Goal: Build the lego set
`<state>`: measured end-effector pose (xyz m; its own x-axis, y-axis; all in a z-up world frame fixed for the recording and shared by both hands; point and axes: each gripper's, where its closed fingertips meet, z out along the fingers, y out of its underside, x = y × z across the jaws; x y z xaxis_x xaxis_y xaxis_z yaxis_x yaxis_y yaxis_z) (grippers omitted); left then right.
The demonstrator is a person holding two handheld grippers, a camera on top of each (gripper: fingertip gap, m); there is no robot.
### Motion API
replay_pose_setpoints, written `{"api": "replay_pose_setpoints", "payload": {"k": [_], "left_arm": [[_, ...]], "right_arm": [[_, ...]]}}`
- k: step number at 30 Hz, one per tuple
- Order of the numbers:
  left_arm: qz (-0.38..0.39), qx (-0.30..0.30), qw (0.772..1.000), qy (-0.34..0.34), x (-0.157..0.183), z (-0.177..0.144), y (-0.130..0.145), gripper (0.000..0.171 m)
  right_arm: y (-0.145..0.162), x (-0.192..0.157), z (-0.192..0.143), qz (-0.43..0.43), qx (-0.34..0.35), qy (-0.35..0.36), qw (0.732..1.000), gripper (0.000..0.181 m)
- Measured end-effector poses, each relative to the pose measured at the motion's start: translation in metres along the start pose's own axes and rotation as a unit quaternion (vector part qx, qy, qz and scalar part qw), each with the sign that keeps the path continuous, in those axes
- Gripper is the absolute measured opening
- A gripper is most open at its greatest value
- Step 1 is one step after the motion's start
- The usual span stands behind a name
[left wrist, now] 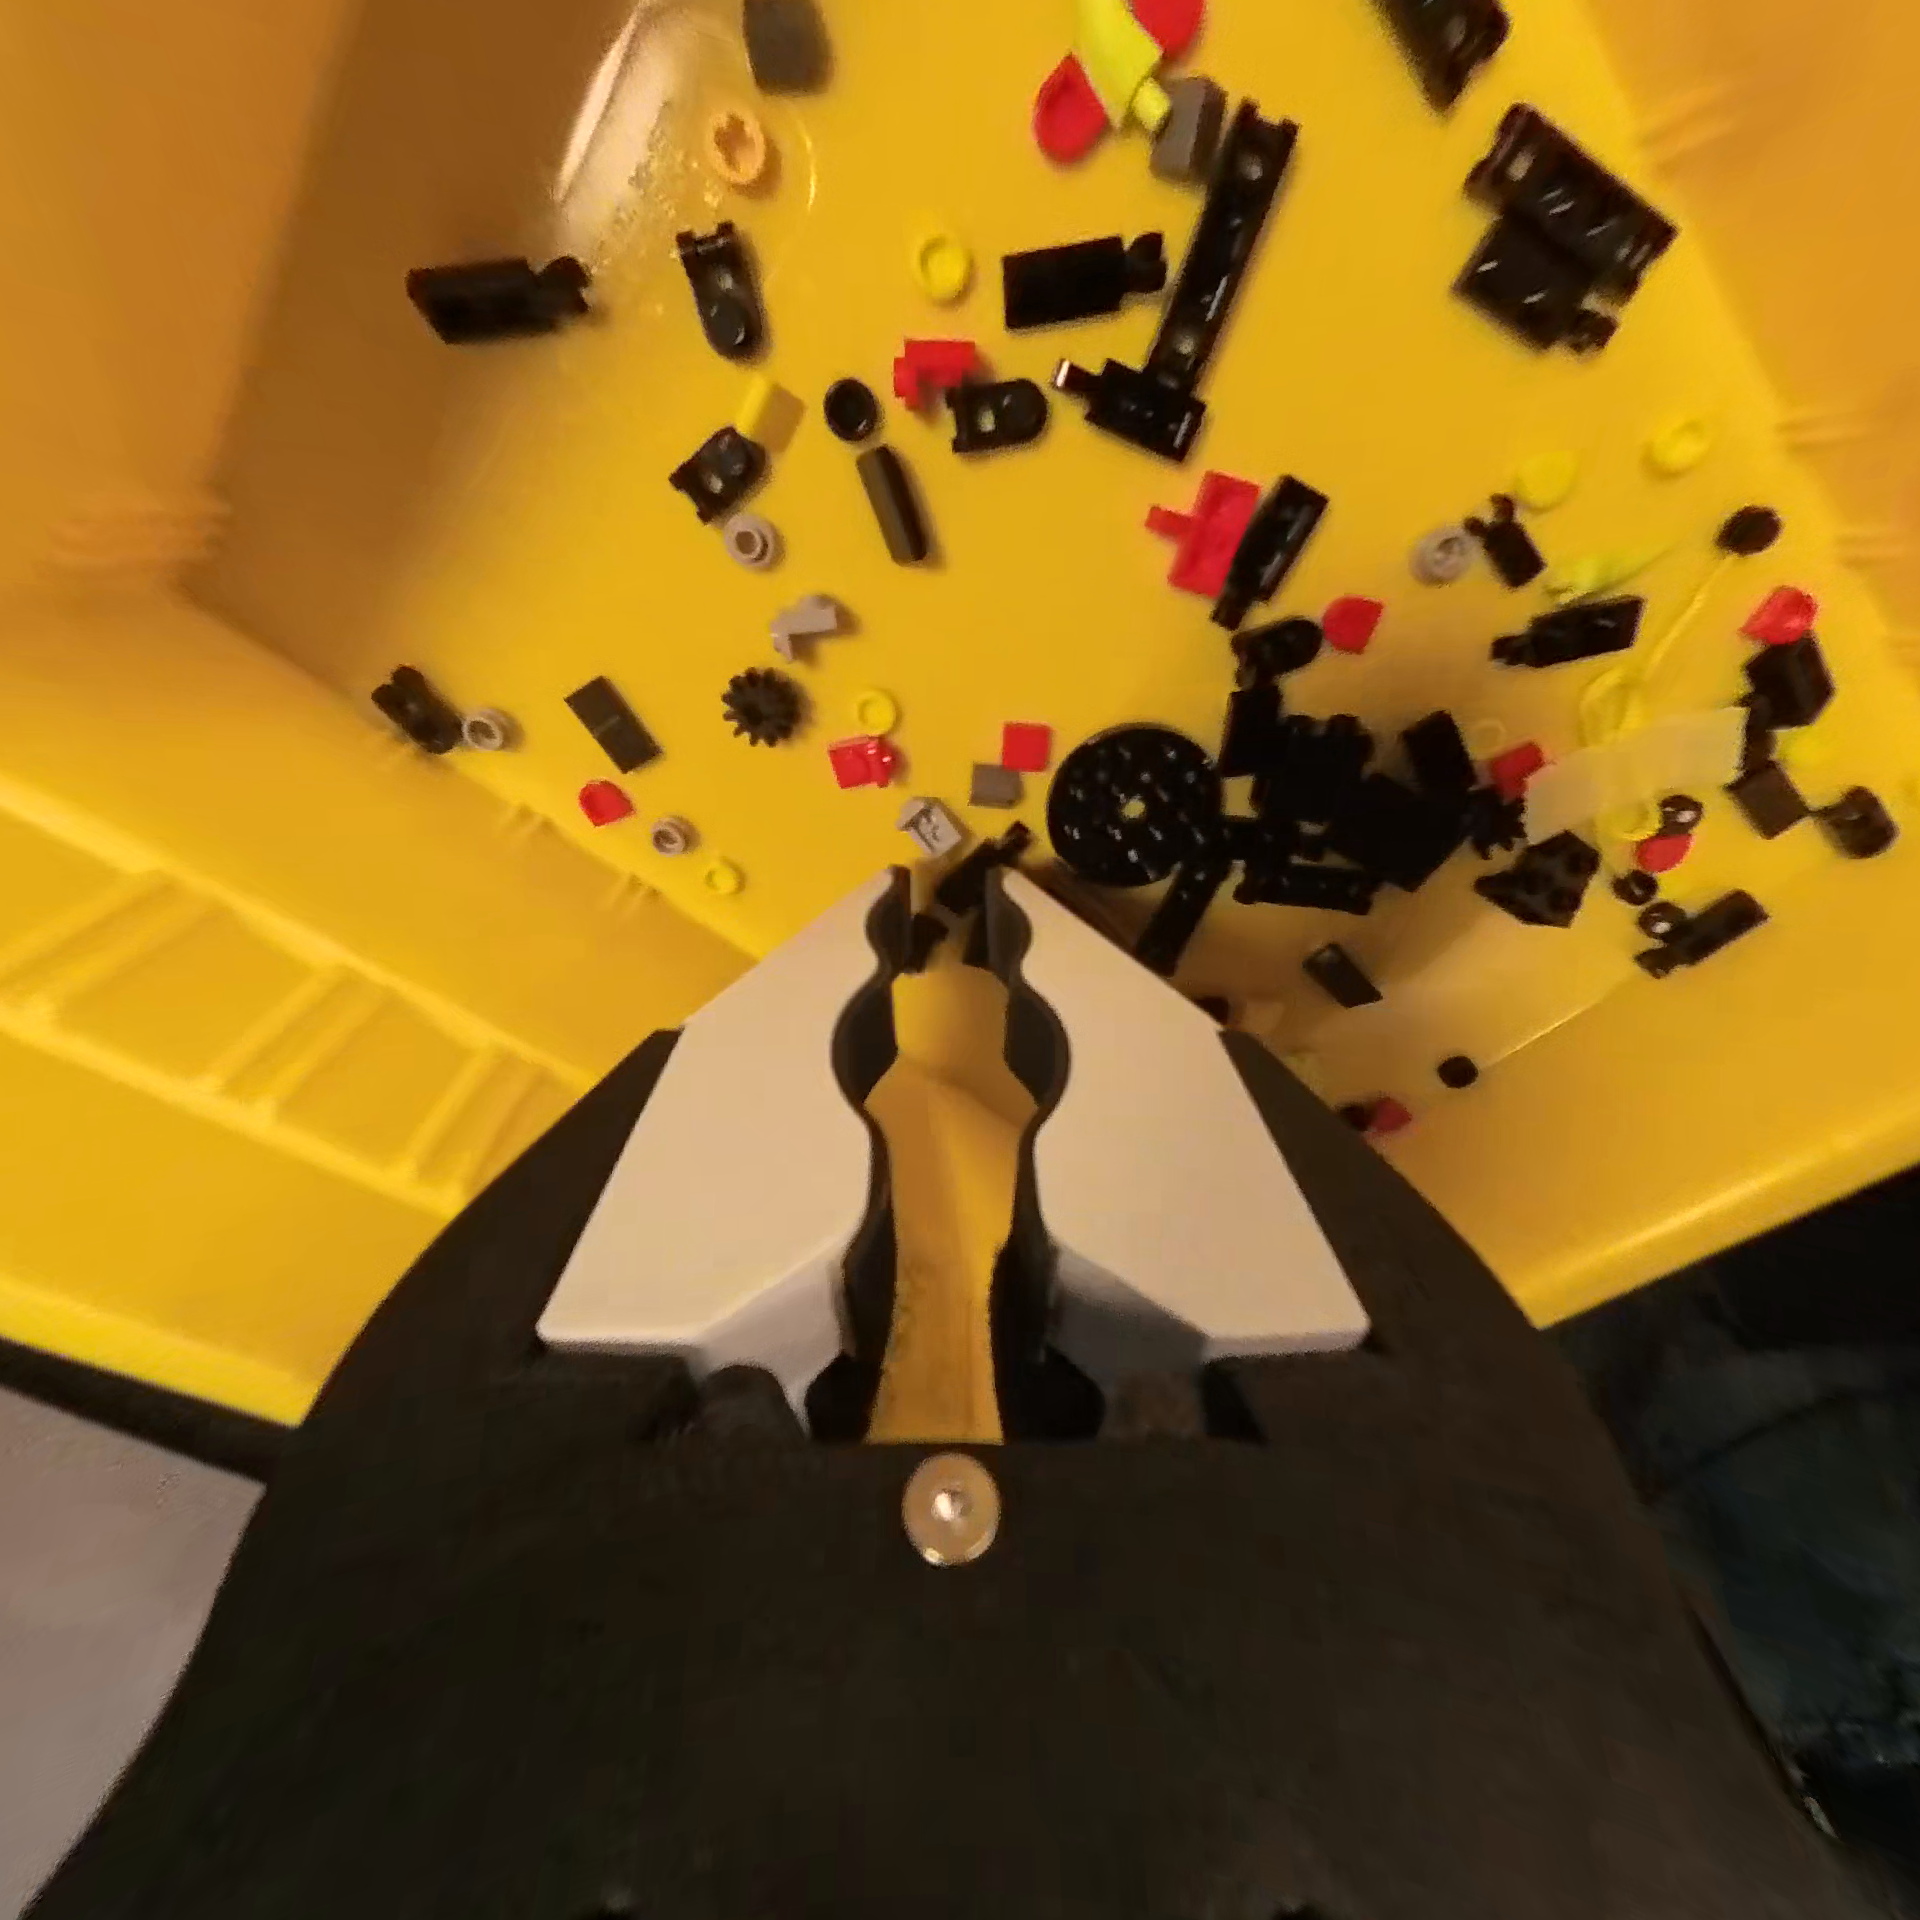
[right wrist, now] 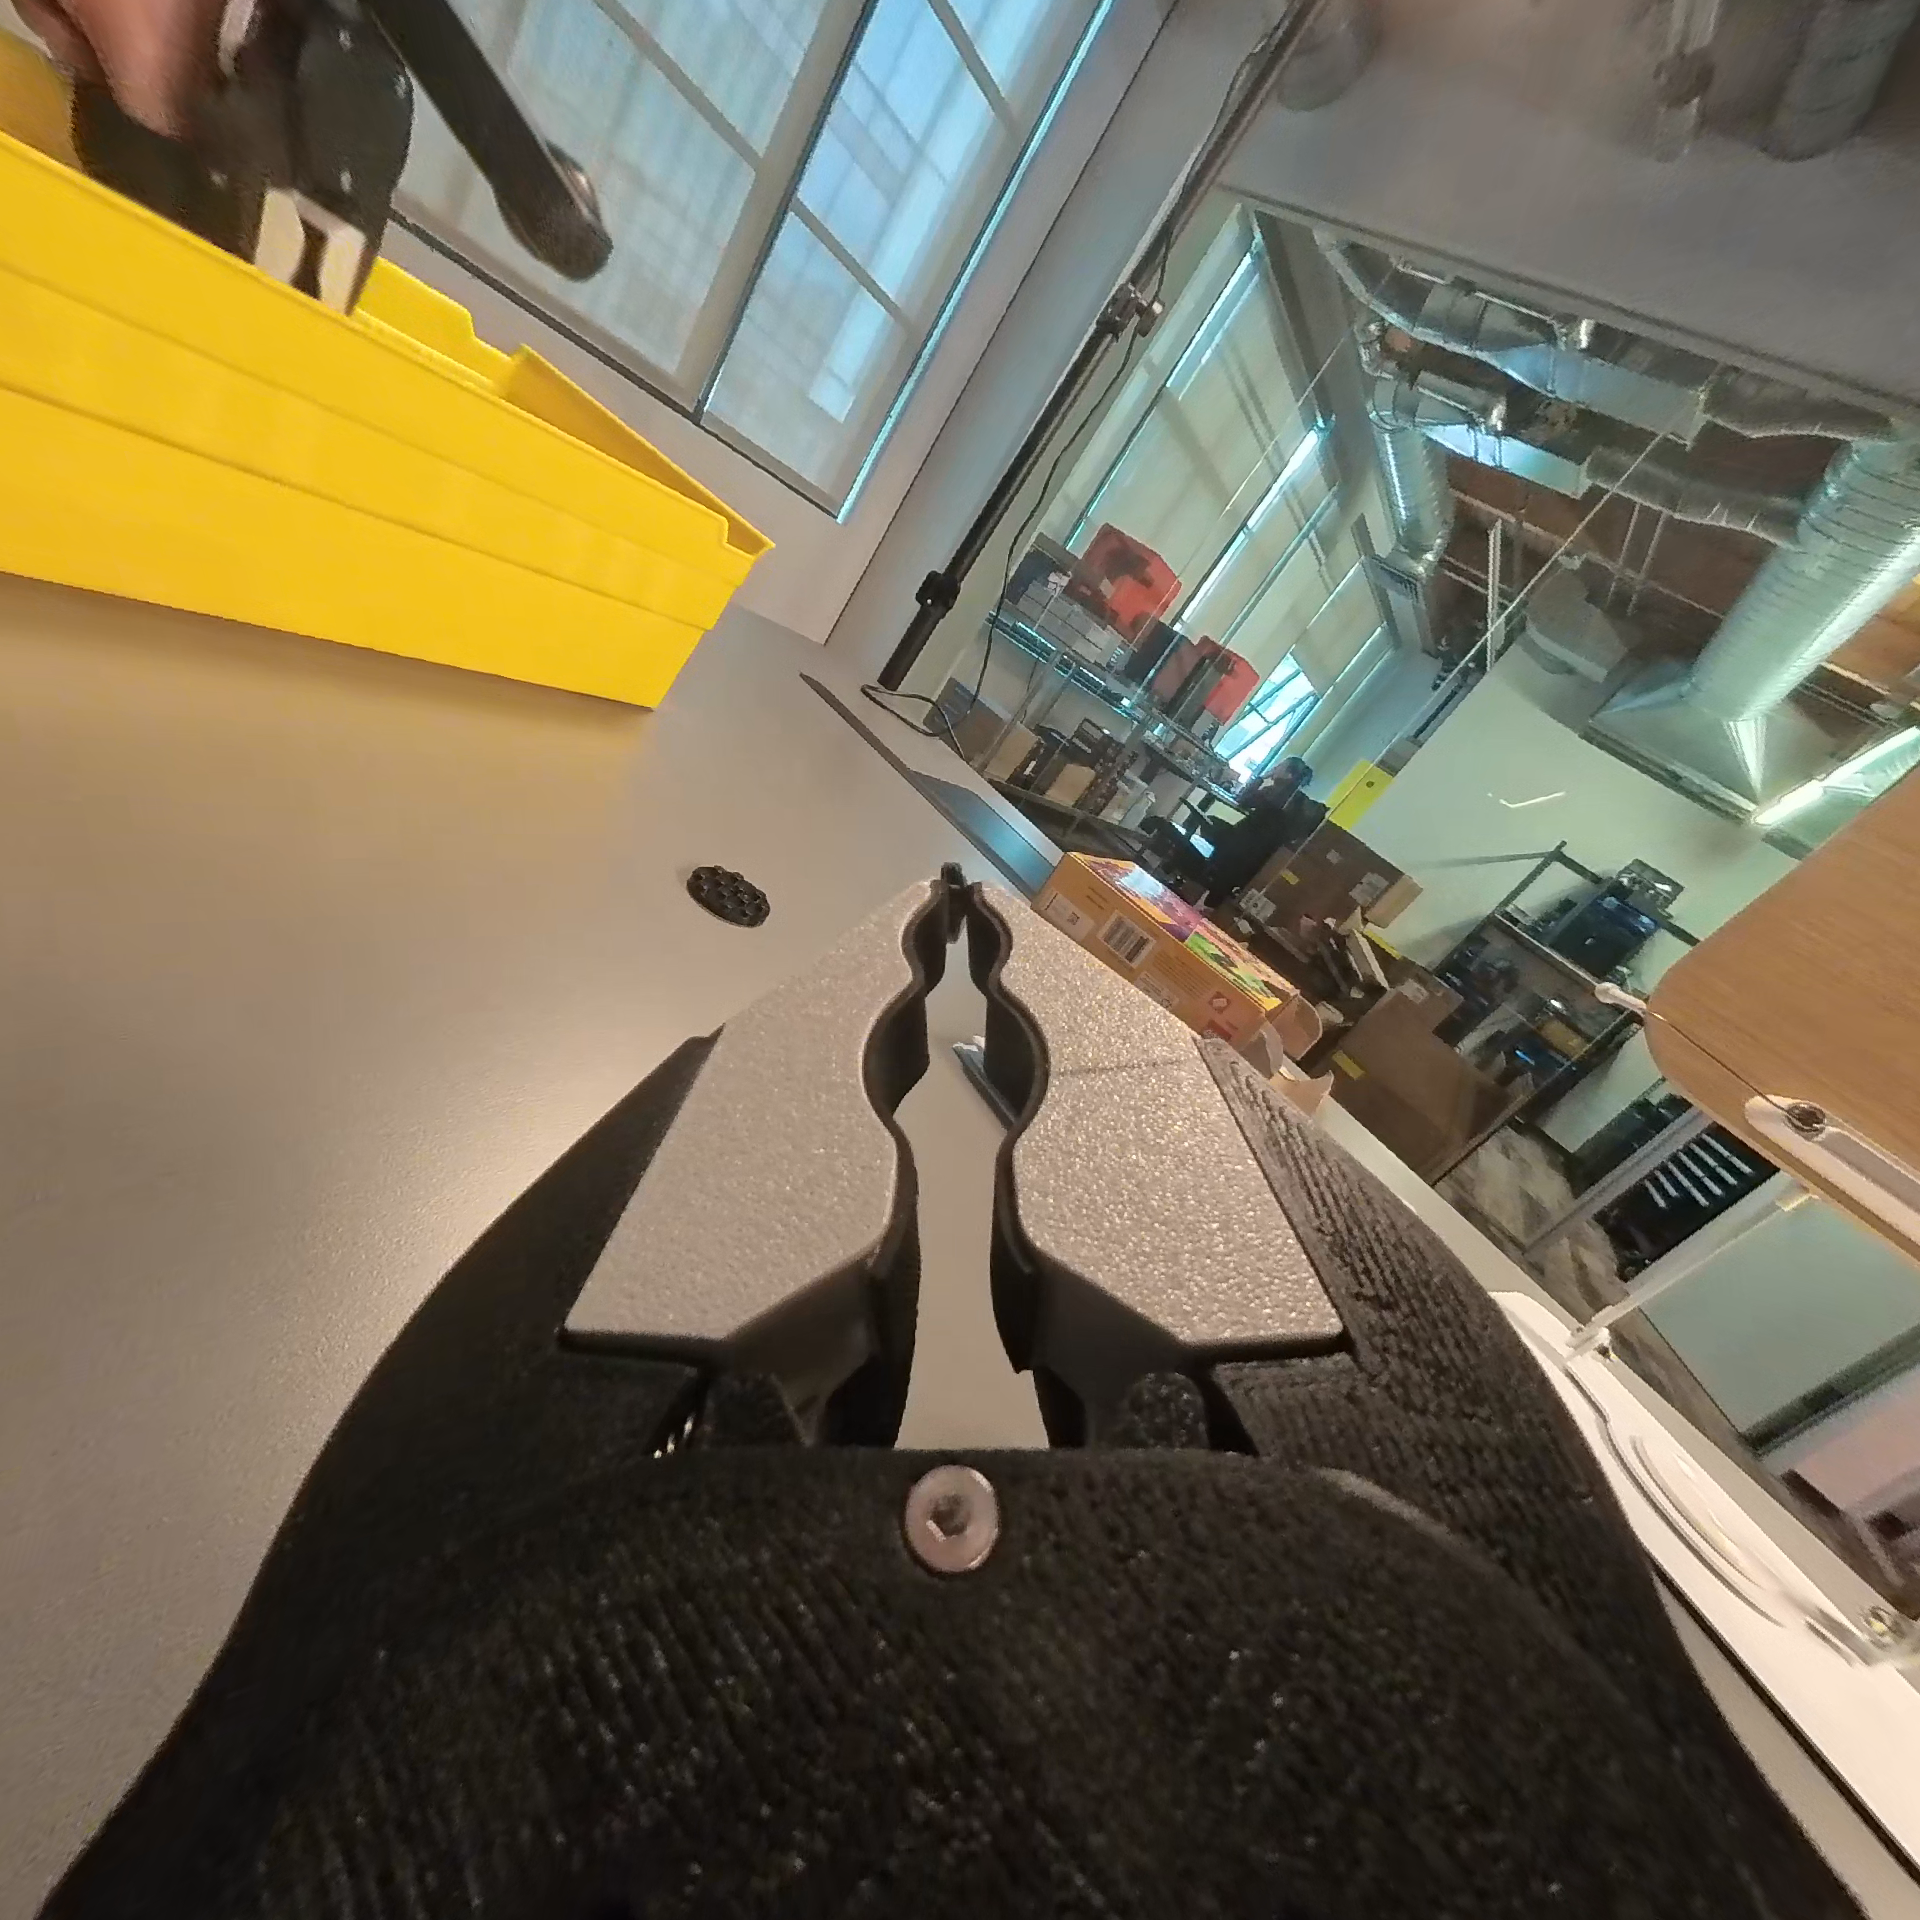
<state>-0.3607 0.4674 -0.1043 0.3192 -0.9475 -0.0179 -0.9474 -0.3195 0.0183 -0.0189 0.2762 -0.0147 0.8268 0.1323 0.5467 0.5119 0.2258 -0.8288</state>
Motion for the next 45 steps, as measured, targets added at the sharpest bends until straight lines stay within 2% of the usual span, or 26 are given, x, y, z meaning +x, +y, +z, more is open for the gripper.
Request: {"api": "replay_pose_setpoints", "payload": {"k": [18,22,25,29,34,38,41,45], "left_arm": [[0.006,-0.018,1.000,0.018,0.004,0.006,0.002,0.014],[0.020,-0.014,0.999,0.033,0.011,0.007,0.001,0.003],[0.050,0.010,0.999,0.004,0.009,0.005,-0.002,0.003],[0.079,0.048,0.995,-0.040,0.009,0.001,-0.005,0.003],[0.059,0.102,0.991,-0.064,0.008,-0.010,-0.012,0.003],[0.046,0.121,0.988,-0.088,0.005,-0.014,-0.012,0.003],[0.048,0.114,0.987,-0.103,0.004,-0.014,-0.009,0.003],[0.052,0.109,0.986,-0.117,0.004,-0.013,-0.007,0.003]], "right_arm": [[0.001,0.001,0.000,0.000,0.000,-0.003,1.000,0.001],[0.000,0.002,0.000,0.003,0.002,-0.001,1.000,0.001],[-0.001,0.006,-0.002,0.016,0.006,0.007,1.000,0.001],[-0.007,0.024,-0.008,0.027,0.022,0.044,0.998,0.001],[-0.015,0.067,-0.027,-0.007,0.032,0.133,0.991,0.001],[-0.016,0.097,-0.049,-0.021,0.029,0.194,0.980,0.001],[-0.017,0.107,-0.056,-0.017,0.032,0.211,0.977,0.001],[-0.020,0.103,-0.055,-0.017,0.039,0.202,0.979,0.001]]}}
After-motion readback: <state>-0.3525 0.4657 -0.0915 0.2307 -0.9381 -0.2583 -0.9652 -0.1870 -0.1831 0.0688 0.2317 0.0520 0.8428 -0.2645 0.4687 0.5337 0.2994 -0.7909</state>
